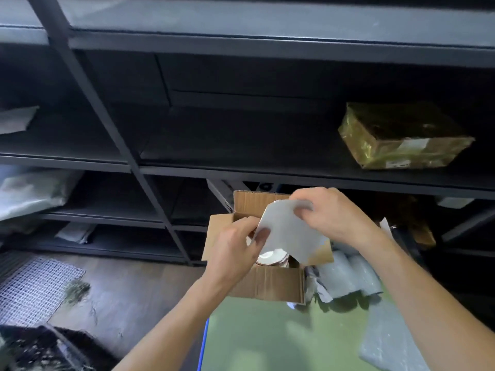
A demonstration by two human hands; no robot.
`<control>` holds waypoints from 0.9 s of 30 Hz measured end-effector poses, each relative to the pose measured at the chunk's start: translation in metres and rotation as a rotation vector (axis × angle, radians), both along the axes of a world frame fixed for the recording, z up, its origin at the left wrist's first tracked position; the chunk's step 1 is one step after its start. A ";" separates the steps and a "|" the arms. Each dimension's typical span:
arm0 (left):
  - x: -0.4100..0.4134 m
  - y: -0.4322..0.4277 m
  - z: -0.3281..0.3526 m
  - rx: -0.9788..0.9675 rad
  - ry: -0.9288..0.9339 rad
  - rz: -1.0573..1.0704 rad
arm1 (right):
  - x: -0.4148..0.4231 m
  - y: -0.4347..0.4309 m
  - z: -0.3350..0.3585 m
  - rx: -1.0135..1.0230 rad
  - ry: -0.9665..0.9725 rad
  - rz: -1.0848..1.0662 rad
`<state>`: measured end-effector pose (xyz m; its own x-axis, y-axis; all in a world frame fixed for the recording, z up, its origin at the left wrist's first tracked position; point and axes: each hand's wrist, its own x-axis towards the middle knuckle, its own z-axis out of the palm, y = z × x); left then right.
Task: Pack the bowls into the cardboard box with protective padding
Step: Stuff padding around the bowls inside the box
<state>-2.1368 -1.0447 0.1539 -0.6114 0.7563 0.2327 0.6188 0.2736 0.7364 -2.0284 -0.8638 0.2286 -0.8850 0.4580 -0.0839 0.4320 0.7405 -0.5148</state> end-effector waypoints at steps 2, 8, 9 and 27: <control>-0.013 -0.011 -0.004 -0.045 -0.023 0.010 | -0.020 -0.010 0.000 0.048 0.039 -0.015; -0.032 -0.037 -0.017 -0.152 -0.144 0.086 | -0.065 -0.037 -0.007 0.103 0.035 0.001; -0.032 -0.039 -0.019 -0.159 -0.144 0.089 | -0.070 -0.041 -0.010 0.103 0.035 0.005; -0.016 -0.023 -0.044 -0.328 -0.144 0.283 | -0.103 -0.025 -0.058 -0.008 -0.050 0.227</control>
<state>-2.1523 -1.0681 0.1095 -0.8133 0.5741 -0.0940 0.3835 0.6506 0.6555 -2.1313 -0.8885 0.1710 -0.9599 0.2471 -0.1328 0.2801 0.8175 -0.5032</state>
